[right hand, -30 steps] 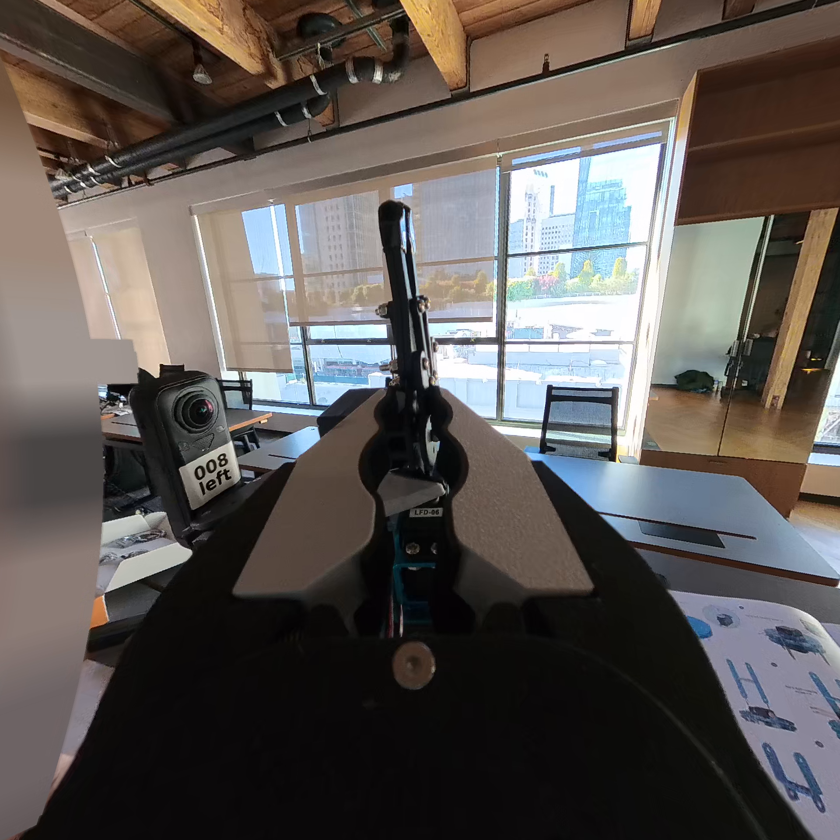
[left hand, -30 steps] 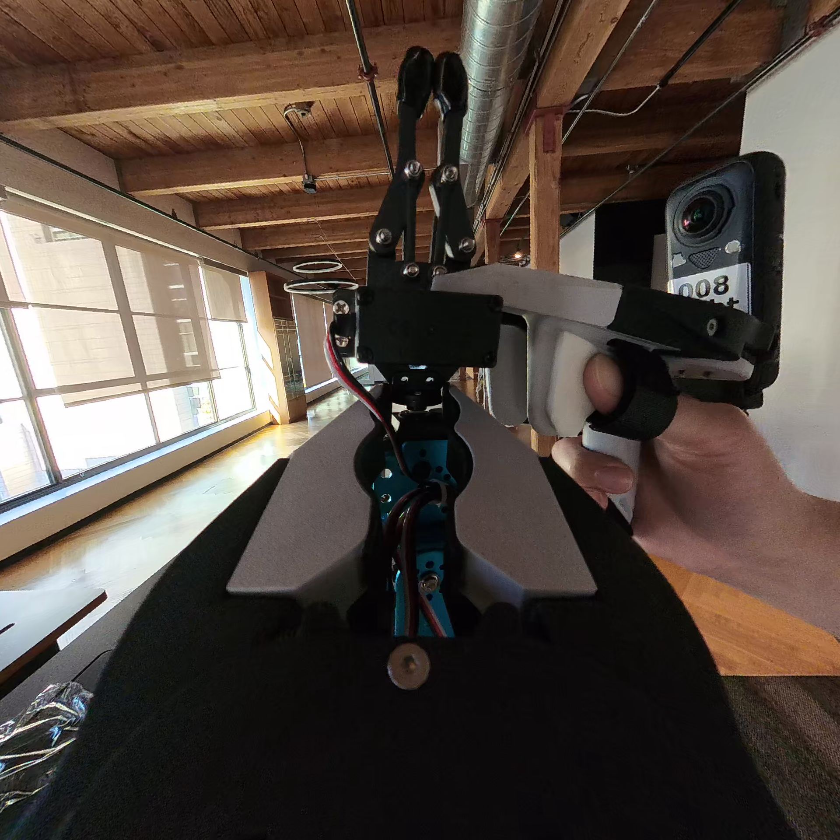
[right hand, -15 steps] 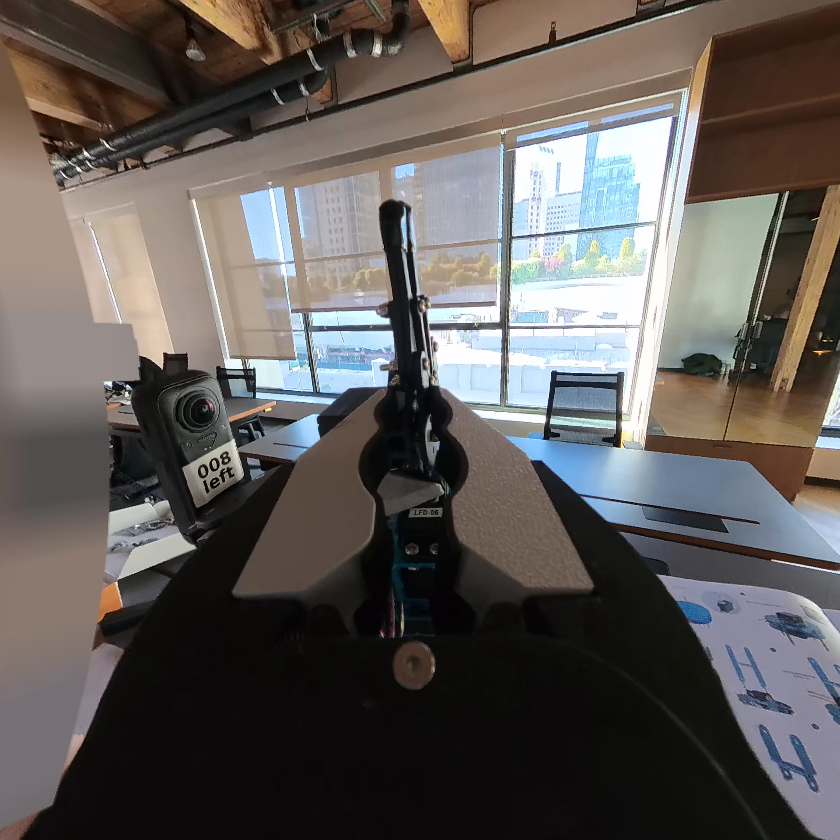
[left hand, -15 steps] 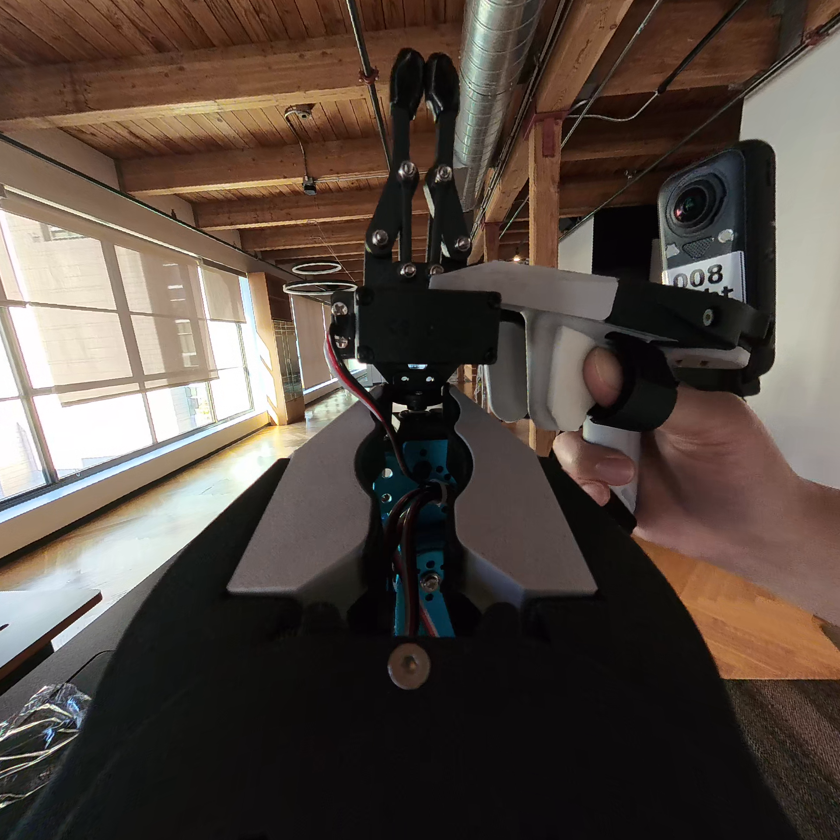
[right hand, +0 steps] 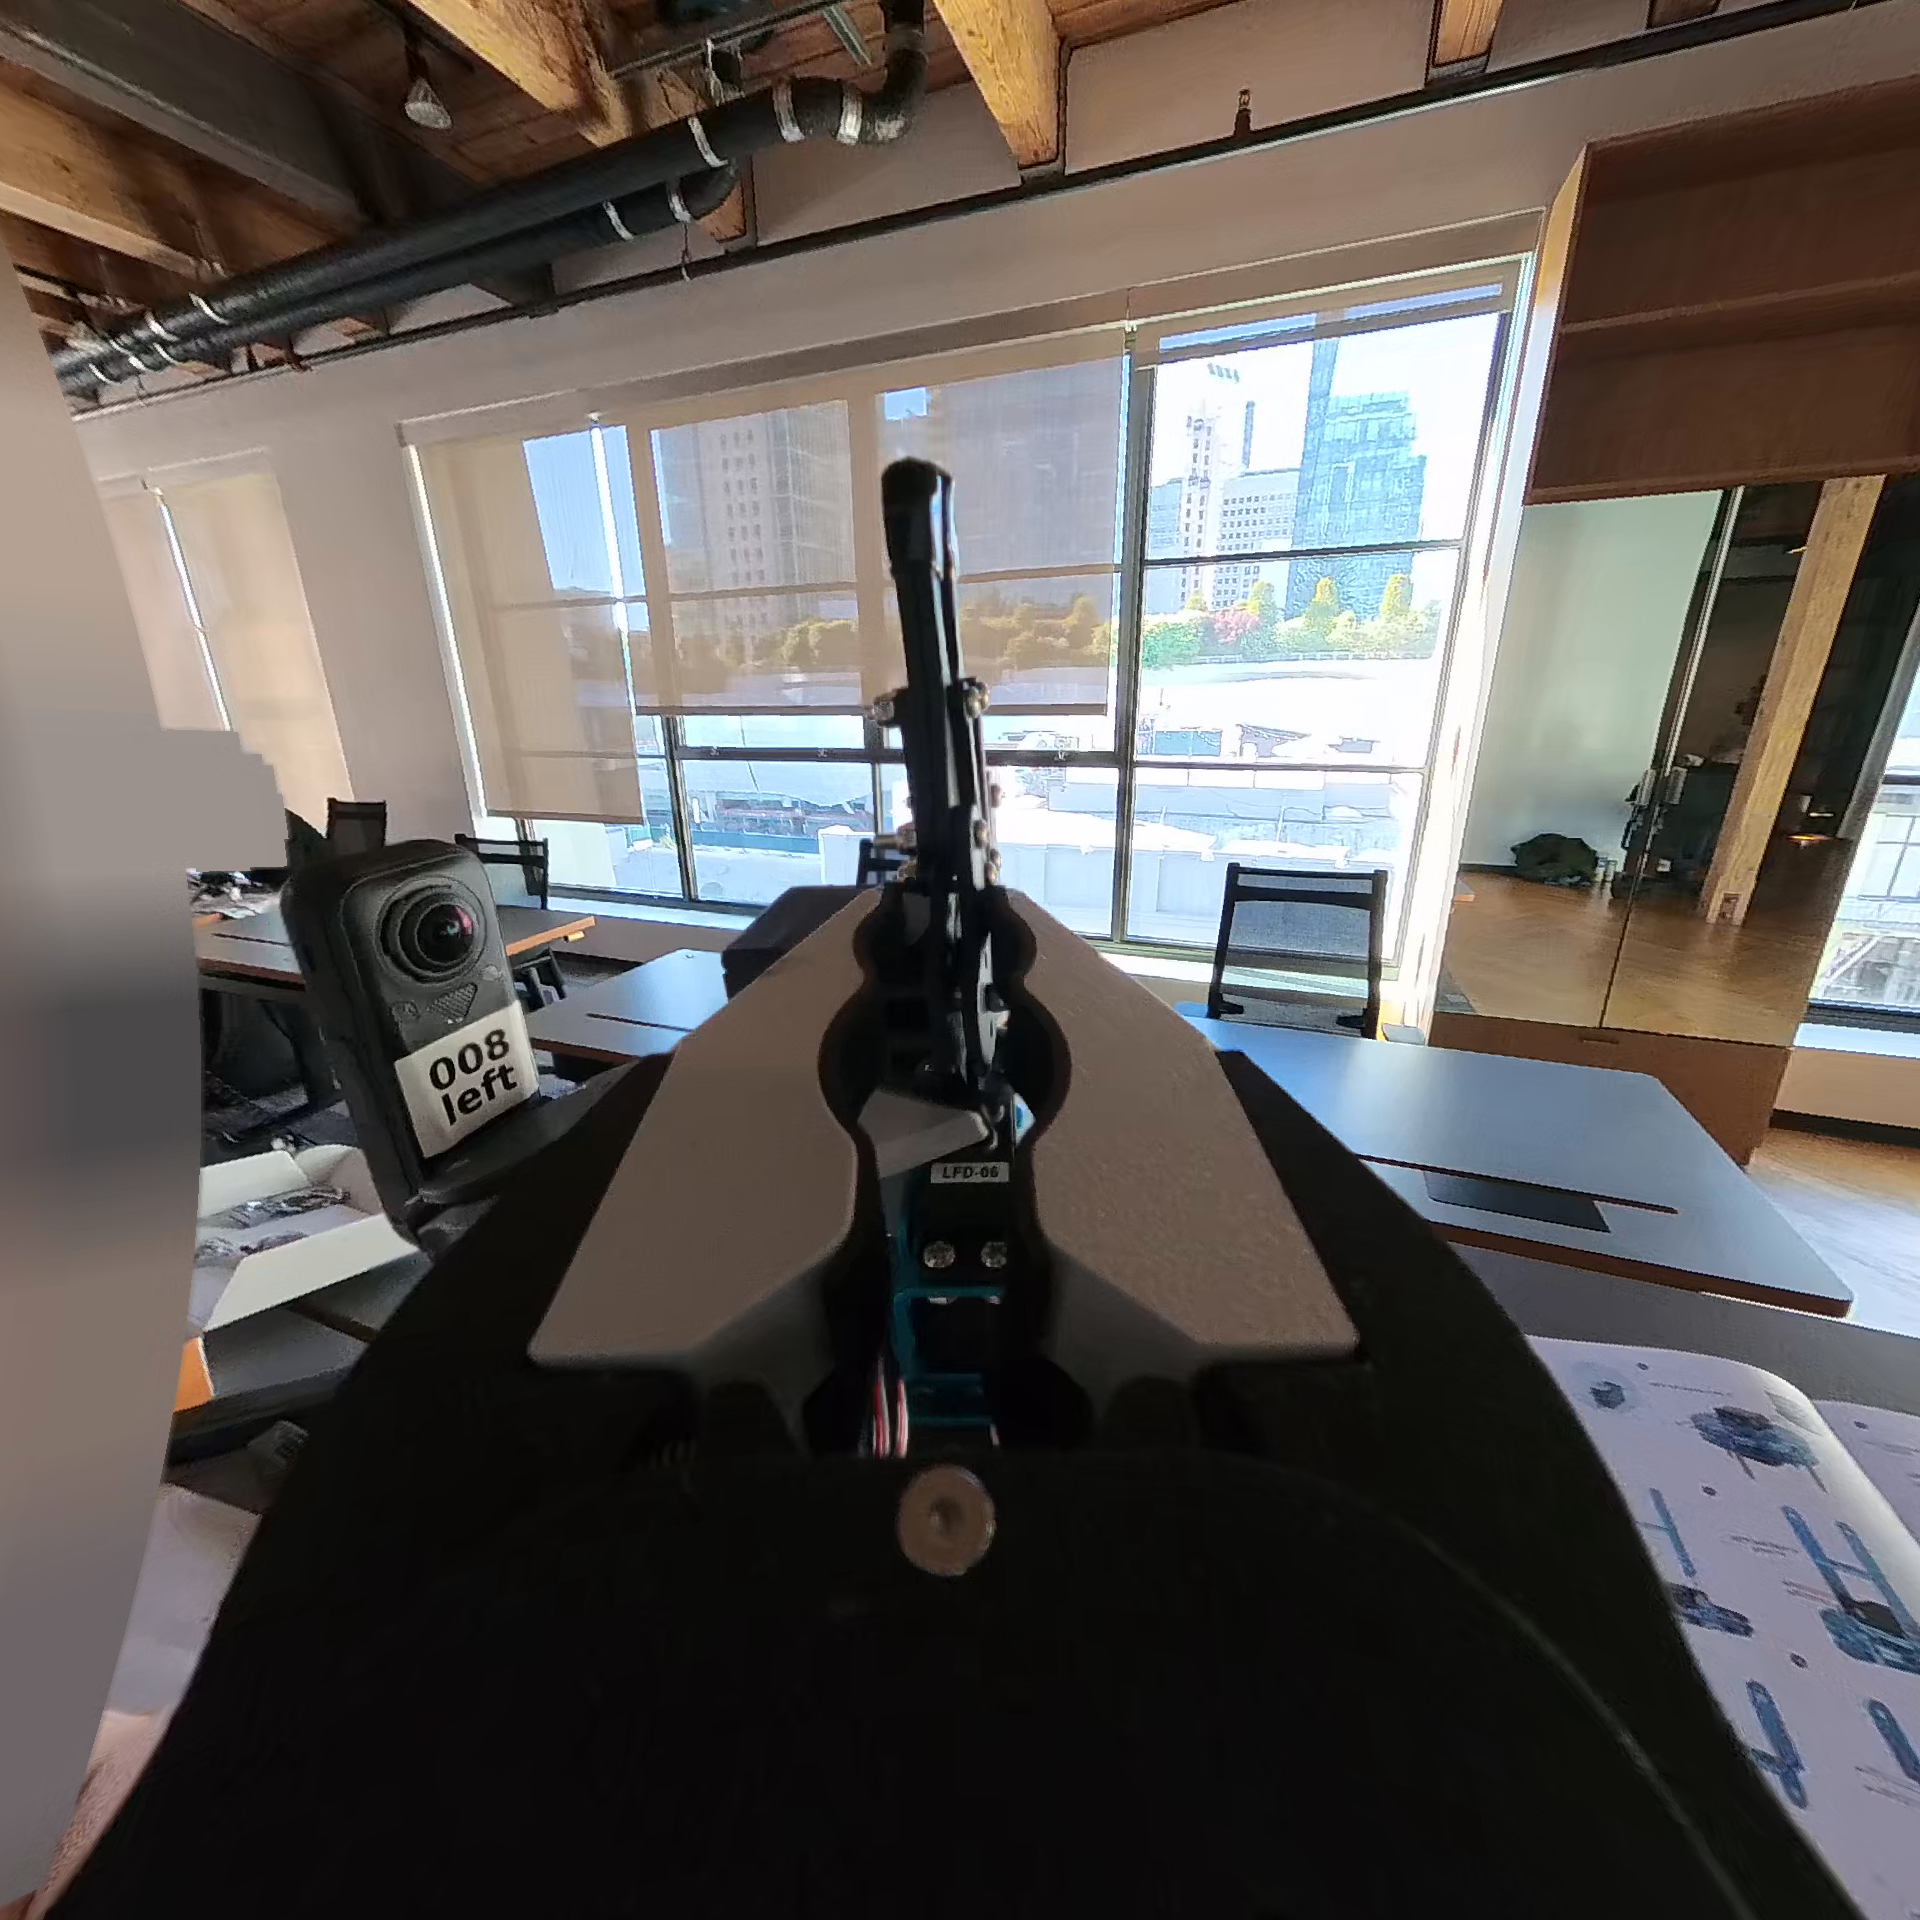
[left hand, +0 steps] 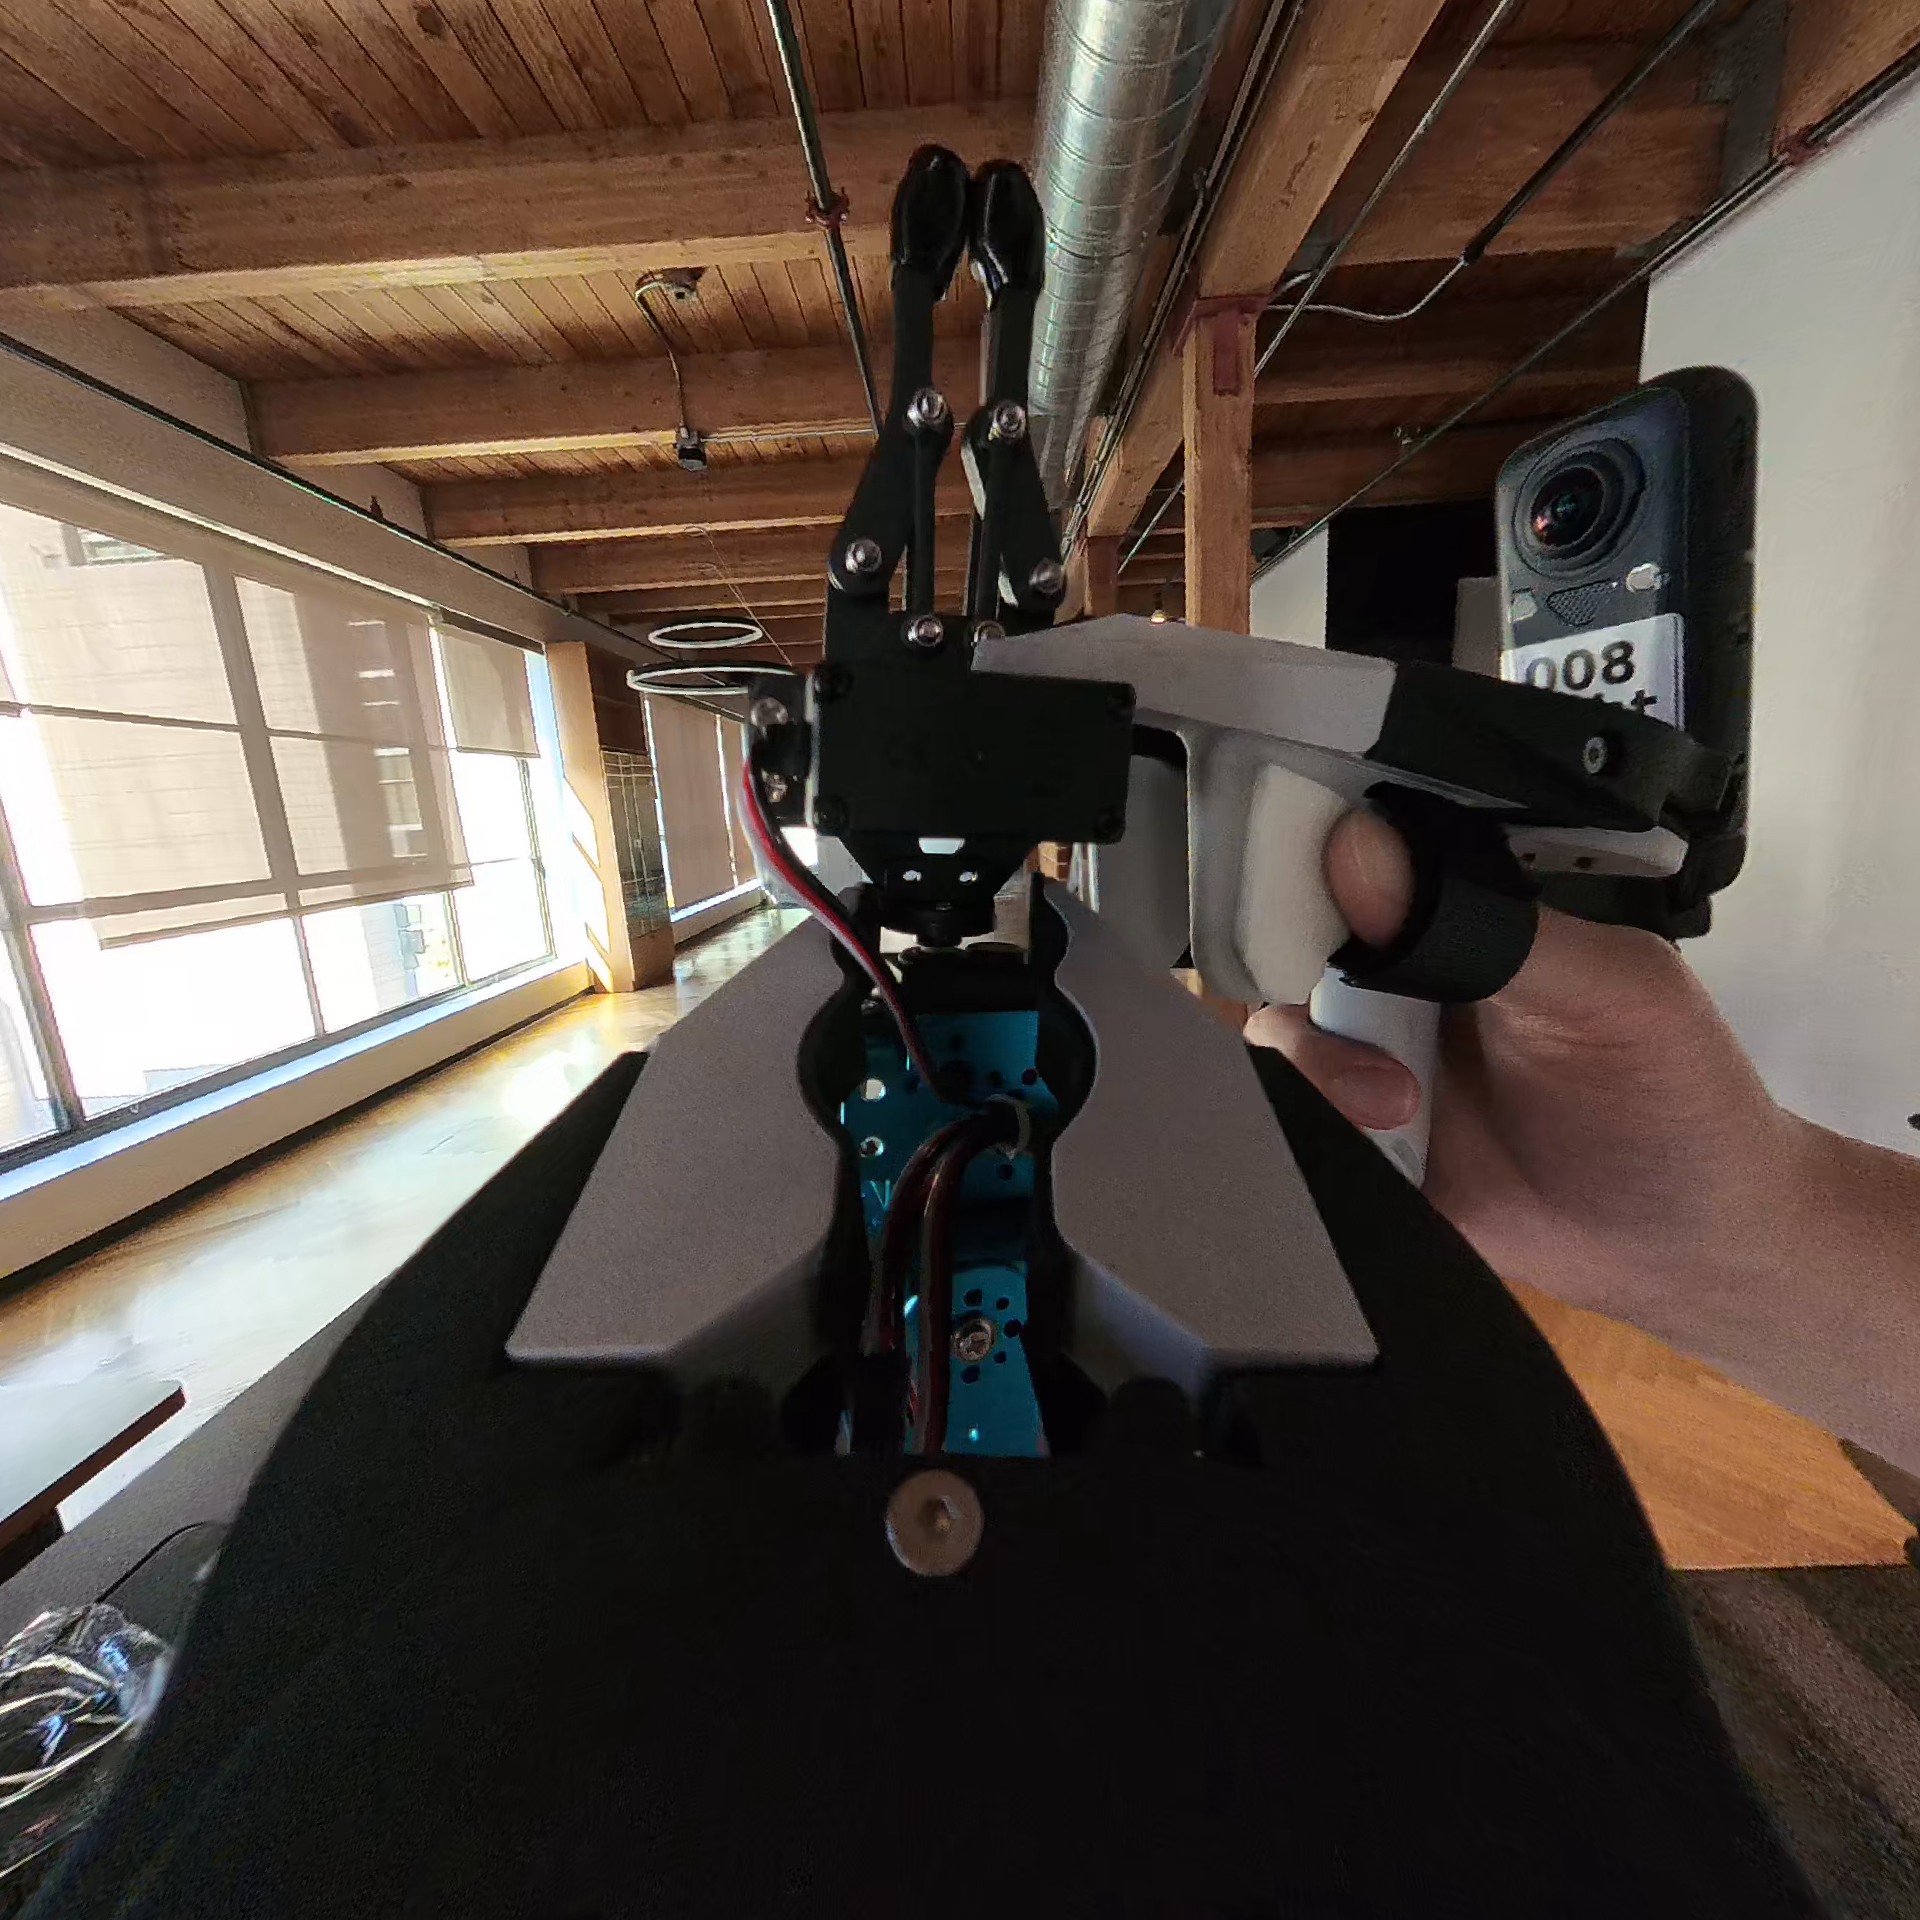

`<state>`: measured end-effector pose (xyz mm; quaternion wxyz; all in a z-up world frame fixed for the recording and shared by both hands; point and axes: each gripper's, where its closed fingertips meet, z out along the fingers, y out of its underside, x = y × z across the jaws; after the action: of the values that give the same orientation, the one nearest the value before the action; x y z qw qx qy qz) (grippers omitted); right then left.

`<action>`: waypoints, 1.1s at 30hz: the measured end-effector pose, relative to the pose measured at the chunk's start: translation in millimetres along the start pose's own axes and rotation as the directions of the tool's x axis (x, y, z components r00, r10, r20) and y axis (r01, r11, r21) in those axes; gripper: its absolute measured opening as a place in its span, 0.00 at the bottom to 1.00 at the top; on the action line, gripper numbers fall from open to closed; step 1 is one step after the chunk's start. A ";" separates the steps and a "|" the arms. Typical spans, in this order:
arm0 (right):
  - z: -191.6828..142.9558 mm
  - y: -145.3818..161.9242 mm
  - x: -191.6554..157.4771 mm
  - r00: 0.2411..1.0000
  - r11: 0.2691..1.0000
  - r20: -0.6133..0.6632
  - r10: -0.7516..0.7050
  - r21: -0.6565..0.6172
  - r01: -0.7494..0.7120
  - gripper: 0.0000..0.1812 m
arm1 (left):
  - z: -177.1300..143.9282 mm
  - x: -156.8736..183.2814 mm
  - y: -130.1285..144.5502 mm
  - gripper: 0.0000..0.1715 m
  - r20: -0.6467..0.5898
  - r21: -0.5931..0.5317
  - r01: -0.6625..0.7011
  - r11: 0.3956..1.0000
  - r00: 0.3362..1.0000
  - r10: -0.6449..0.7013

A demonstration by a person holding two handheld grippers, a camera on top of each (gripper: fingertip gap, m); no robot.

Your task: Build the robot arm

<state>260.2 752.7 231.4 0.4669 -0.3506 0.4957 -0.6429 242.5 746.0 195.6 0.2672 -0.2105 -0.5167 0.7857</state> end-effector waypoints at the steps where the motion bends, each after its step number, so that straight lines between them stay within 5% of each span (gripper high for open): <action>1: 0.4 0.1 0.2 1.000 1.000 -0.004 -0.008 -0.008 0.008 0.08 | -0.4 0.4 -0.8 0.17 -0.010 -0.001 0.010 1.000 1.000 -0.010; 16: -7.8 -10.1 4.7 0.999 1.000 -0.039 -0.023 0.002 0.024 0.21 | -13.0 -2.4 4.6 0.39 -0.081 -0.160 0.045 0.986 0.995 -0.059; 21: -20.6 -31.0 5.8 0.996 0.996 -0.072 -0.058 0.062 0.062 0.28 | -28.0 -1.0 -22.5 0.47 -0.107 -0.076 0.082 0.994 0.990 -0.089; 28: -99.4 -46.1 25.5 0.974 0.980 -0.187 -0.129 0.124 0.153 0.32 | -54.7 -4.6 -50.3 0.59 -0.067 -0.037 0.088 0.995 0.994 -0.090; 33: -189.4 11.8 76.0 0.974 0.986 -0.160 -0.162 -0.065 0.153 0.22 | -79.9 -2.2 -69.6 0.58 0.091 -0.059 -0.017 0.998 0.996 0.022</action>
<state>65.9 738.5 169.4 0.3625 -0.3464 0.5199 -0.6916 306.8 823.0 229.9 0.2294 -0.1871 -0.5490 0.7817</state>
